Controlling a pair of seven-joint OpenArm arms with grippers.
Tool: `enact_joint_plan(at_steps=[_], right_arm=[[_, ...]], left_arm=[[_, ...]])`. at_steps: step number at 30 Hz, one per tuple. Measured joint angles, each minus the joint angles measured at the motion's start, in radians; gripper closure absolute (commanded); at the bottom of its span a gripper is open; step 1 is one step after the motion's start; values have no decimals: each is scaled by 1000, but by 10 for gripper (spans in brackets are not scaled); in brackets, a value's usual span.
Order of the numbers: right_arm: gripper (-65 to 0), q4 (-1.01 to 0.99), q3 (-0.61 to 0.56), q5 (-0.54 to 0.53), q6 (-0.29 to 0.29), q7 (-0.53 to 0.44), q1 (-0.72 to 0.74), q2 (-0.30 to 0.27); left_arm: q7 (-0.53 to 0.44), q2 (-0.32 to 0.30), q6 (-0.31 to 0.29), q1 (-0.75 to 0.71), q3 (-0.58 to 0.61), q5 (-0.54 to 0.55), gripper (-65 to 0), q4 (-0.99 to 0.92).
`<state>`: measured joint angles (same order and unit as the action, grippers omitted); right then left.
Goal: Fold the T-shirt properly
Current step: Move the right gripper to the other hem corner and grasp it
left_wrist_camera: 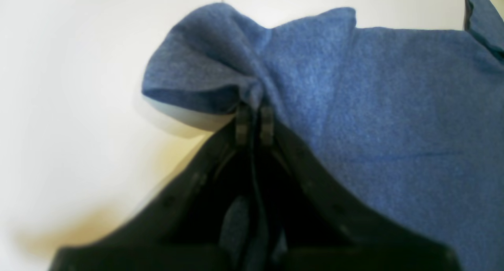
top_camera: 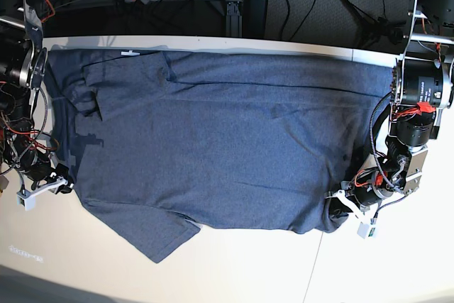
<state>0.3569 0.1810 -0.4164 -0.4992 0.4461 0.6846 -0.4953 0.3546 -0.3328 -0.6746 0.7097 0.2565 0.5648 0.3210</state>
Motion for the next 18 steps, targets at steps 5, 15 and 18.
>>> enact_joint_plan(at_steps=[5,15,18], right_arm=[[-203,2,-19,38,-1,-23,11,47],[-203,6,-183,48,-1,-51,44,86],[-202,6,-187,48,-1,-56,44,85]], left_arm=[[0,0,0,0,0,0,0,0],[0,0,0,0,0,0,0,0],[0,0,0,0,0,0,0,0]])
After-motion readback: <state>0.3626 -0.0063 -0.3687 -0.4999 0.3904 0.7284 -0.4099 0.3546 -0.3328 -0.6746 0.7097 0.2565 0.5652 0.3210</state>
